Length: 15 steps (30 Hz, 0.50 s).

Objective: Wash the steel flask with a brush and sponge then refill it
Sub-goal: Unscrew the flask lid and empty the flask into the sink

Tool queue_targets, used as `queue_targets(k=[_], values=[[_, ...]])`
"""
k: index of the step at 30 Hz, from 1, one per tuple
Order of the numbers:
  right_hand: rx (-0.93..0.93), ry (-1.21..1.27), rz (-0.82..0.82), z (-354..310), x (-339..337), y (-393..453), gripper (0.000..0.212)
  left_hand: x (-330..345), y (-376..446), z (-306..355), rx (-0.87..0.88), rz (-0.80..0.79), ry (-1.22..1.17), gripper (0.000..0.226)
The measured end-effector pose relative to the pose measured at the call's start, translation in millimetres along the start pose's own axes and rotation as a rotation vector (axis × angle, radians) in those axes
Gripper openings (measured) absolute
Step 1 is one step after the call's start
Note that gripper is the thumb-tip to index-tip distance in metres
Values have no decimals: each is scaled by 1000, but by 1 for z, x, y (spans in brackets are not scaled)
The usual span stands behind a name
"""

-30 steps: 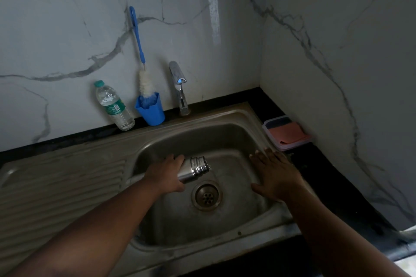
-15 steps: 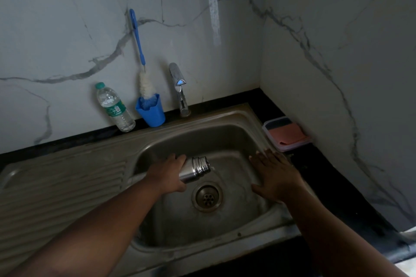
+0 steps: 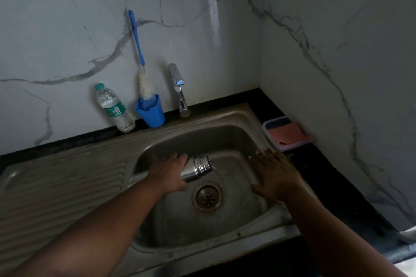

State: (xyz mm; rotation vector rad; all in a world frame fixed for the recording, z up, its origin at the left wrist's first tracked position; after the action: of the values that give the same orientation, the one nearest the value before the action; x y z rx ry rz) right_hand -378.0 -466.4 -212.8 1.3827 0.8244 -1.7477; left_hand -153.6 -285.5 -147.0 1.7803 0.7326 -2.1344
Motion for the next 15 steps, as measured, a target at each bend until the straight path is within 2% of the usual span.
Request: queue_targets(k=[15], values=[[5, 4, 12, -1, 0, 0, 98, 3, 1, 1, 6, -17, 1, 97]])
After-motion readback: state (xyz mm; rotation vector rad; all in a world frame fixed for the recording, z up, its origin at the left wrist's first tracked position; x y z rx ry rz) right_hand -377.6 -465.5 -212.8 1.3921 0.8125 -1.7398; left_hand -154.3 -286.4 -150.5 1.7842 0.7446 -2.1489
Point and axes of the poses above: each hand's wrist, its own y-axis towards the middle knuckle, its own x-axis out of the palm, z = x × y, the point moved 5 cm from there along y, towards the middle knuckle, and after that the axes turned 11 degrees about -y, right-handed, at the moved point
